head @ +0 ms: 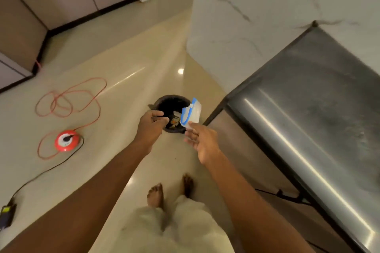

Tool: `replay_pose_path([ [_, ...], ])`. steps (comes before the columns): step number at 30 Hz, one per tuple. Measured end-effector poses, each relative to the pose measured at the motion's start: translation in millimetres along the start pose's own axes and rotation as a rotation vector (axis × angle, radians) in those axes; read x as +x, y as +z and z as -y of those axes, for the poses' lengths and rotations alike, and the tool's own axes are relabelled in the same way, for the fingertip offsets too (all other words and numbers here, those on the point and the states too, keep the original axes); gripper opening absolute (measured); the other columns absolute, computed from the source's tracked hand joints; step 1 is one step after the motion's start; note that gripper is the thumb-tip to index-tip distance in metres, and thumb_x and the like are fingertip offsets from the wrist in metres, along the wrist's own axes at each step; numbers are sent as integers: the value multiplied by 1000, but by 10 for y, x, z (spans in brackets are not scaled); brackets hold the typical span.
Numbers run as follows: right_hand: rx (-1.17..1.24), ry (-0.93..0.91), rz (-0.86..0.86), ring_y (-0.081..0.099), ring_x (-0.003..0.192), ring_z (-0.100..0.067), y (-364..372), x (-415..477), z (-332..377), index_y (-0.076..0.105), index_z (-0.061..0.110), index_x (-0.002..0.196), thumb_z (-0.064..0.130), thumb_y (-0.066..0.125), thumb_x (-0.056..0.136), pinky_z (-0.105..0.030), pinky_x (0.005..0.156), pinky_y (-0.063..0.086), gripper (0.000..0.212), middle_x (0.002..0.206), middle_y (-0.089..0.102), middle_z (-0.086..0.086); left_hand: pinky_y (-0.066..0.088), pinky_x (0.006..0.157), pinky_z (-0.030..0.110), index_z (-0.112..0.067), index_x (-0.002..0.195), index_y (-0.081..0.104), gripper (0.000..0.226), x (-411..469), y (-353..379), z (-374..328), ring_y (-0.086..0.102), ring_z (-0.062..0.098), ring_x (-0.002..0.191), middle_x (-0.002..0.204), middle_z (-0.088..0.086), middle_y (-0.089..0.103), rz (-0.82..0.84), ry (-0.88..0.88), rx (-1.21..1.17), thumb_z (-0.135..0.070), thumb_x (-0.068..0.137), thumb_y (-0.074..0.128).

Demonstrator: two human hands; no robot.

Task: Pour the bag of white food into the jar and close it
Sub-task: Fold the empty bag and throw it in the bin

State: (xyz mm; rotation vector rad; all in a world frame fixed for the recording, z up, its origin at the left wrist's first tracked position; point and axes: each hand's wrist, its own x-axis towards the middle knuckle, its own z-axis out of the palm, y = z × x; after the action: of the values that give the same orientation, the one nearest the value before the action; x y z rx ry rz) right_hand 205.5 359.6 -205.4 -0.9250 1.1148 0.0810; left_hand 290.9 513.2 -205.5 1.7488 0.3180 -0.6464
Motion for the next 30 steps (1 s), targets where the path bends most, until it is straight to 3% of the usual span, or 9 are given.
replay_pose_path([
  [4,-96,64,-95,75,58,-14,193,1035,-384,69,1,108,10,83,85,-31,54,62,28,79,78,-10,50,81,36,-11,115,65,20,576,-39,575,64,23,92,104,10,68,-6,-95,20,-11,95,71],
  [10,-176,94,-123,73,77,-20,312,2942,-1025,64,-3,126,14,79,91,-36,63,64,42,96,74,-14,57,90,44,-10,114,66,18,1683,183,1617,67,26,92,112,18,73,-16,-133,28,-10,96,69],
  [12,-175,108,-133,73,85,-23,317,3390,-1144,62,-3,130,14,76,94,-37,67,64,43,107,74,-16,58,95,47,-12,113,66,17,1962,254,1844,70,29,97,112,15,73,-23,-131,41,-10,96,69],
  [15,-186,119,-114,74,93,-26,331,4121,-1448,61,-5,132,13,73,97,-40,77,63,41,118,73,-20,59,93,46,-18,111,65,17,2472,368,2302,69,22,102,111,8,71,-16,-104,64,-13,95,69],
  [18,-195,137,-113,73,100,-30,292,4469,-1662,60,-7,131,9,71,97,-40,75,62,38,123,71,-22,60,93,46,-21,108,65,15,2734,405,2557,69,21,103,110,5,70,-21,-79,76,-14,95,70],
  [21,-169,149,-128,71,99,-29,236,4368,-1765,60,-3,131,5,67,99,-42,76,61,33,124,69,-21,60,92,45,-23,104,64,13,2656,385,2578,69,18,100,104,-2,70,-46,-49,80,-14,96,69],
  [23,-162,143,-169,71,90,-26,188,4055,-1749,66,0,122,3,67,99,-39,69,61,23,113,71,-17,59,87,42,-25,100,65,14,2375,346,2449,69,17,96,101,-5,70,-76,-19,90,-13,96,68],
  [27,-195,56,-196,72,79,-22,108,3009,-1576,72,4,110,6,69,96,-33,62,60,14,97,73,-12,56,81,37,-24,98,65,16,1524,257,1989,68,17,91,100,-4,71,-45,-6,102,-8,96,68],
  [30,-231,-5,-194,74,83,-21,47,2017,-1268,73,11,104,9,68,96,-32,65,62,10,99,77,-11,56,81,35,-23,99,66,15,798,145,1499,68,18,94,101,-2,71,-11,-16,127,-8,97,66],
])
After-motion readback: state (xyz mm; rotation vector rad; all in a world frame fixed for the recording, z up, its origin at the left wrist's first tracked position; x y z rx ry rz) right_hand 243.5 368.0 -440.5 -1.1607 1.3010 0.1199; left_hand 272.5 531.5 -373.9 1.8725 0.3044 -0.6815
